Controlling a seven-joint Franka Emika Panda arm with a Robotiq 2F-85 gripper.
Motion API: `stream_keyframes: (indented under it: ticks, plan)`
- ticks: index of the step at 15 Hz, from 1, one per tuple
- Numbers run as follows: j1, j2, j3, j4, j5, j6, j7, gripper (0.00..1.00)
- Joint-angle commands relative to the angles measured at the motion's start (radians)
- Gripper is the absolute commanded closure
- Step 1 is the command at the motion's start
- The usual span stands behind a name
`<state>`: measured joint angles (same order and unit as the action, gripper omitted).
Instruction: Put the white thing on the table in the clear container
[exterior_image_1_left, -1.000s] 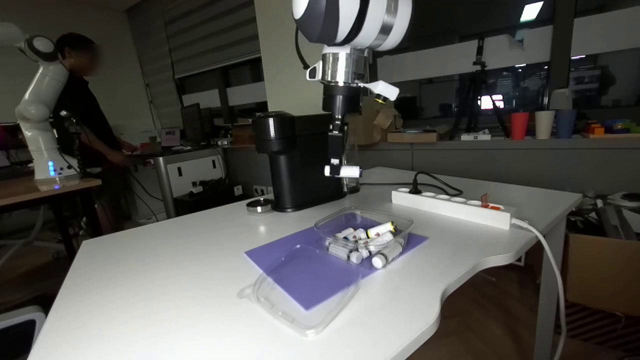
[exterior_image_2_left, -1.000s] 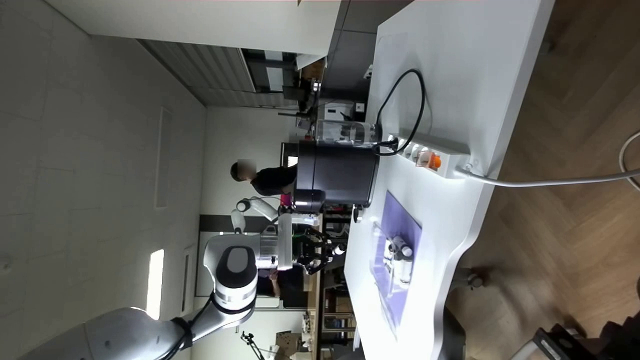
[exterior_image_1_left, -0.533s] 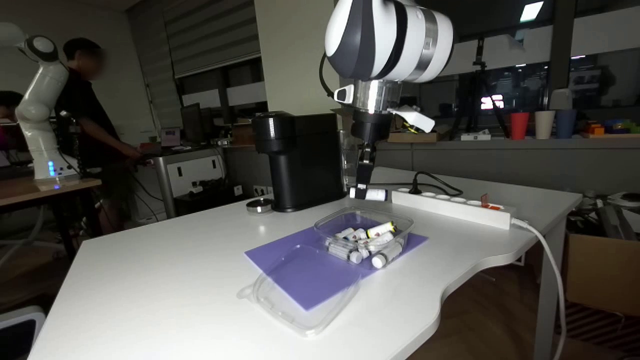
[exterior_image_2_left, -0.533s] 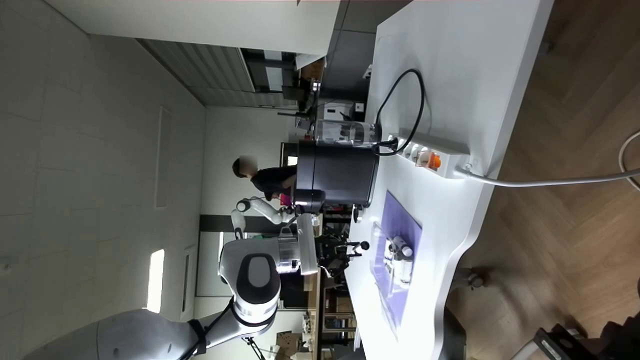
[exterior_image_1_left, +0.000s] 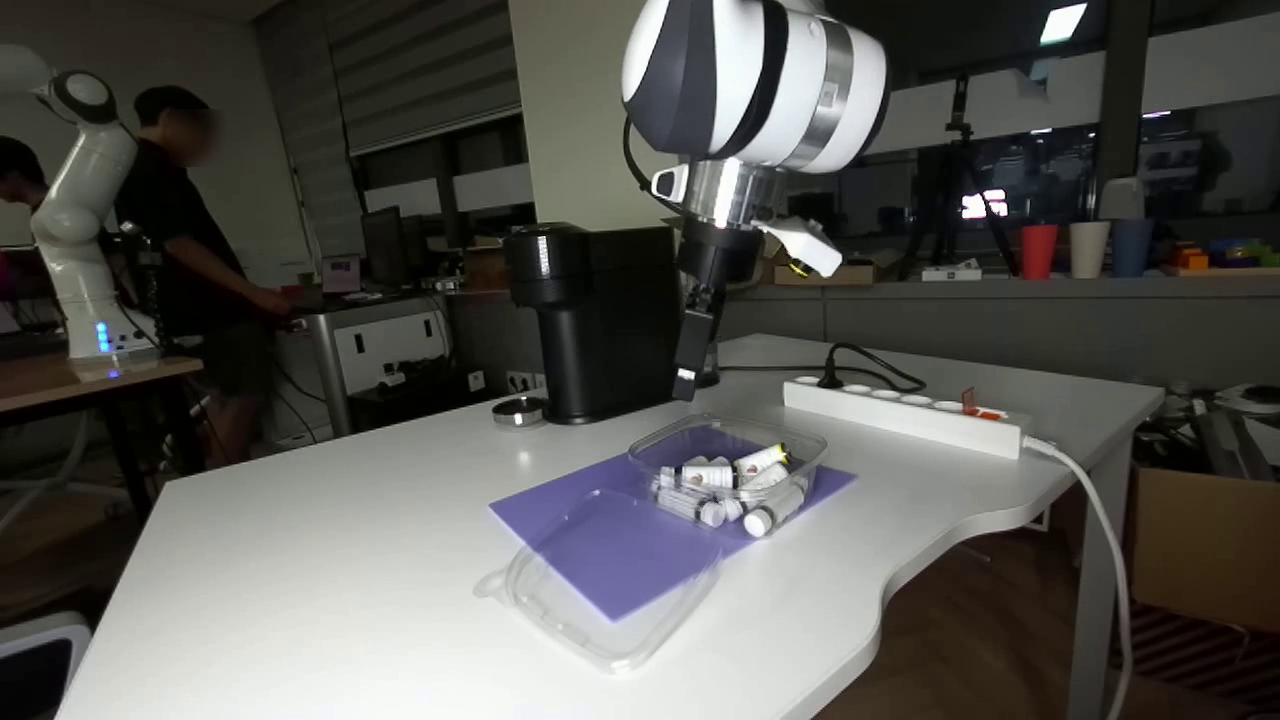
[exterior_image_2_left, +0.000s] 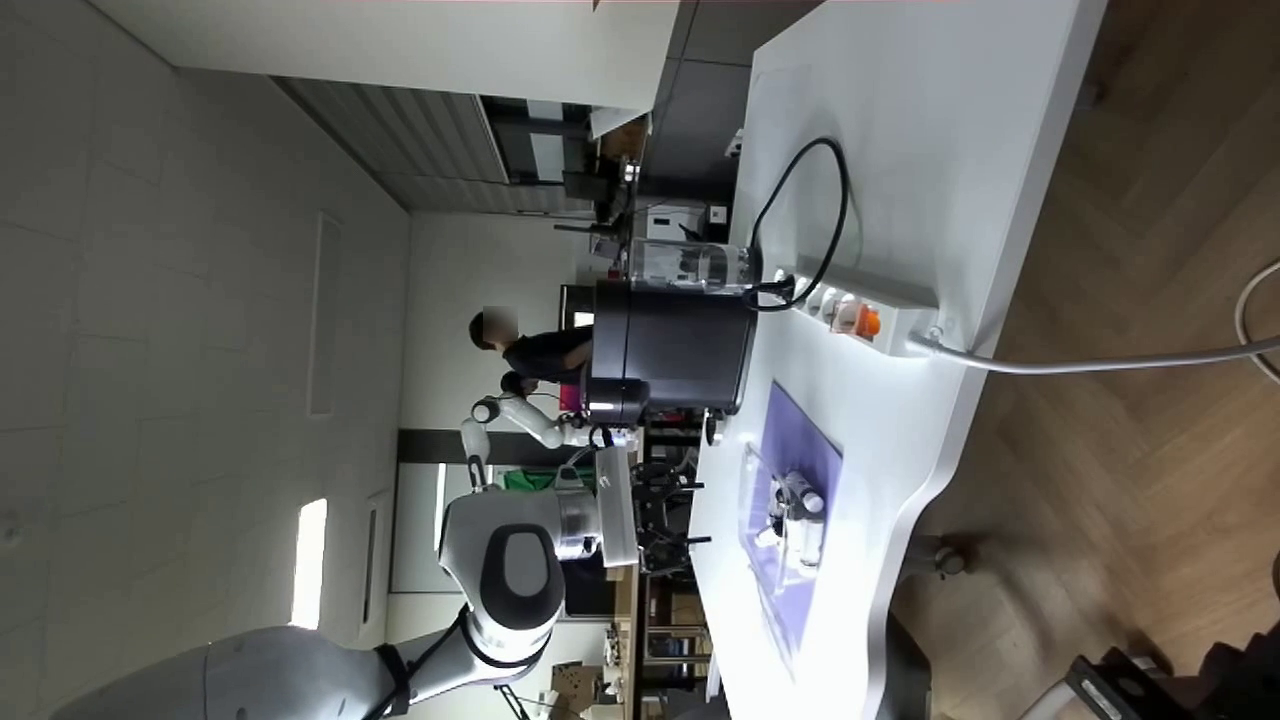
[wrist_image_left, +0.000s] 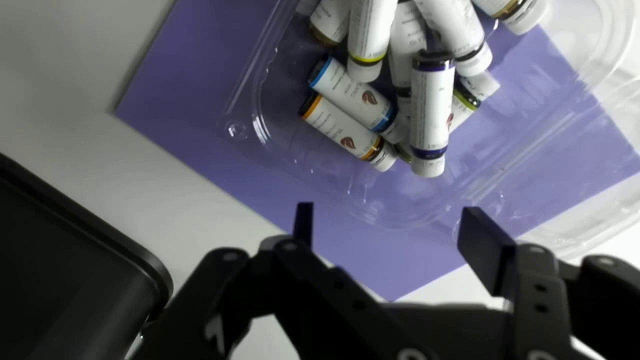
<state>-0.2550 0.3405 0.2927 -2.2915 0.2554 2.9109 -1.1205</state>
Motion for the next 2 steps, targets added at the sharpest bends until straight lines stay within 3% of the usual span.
stream_keyframes:
  ticks: [1, 2]
  plan:
    - [0.003, -0.009, 0.000, 0.001, -0.008, -0.004, 0.010, 0.18]
    - [0.003, -0.009, 0.001, 0.000, -0.008, -0.004, 0.009, 0.11]
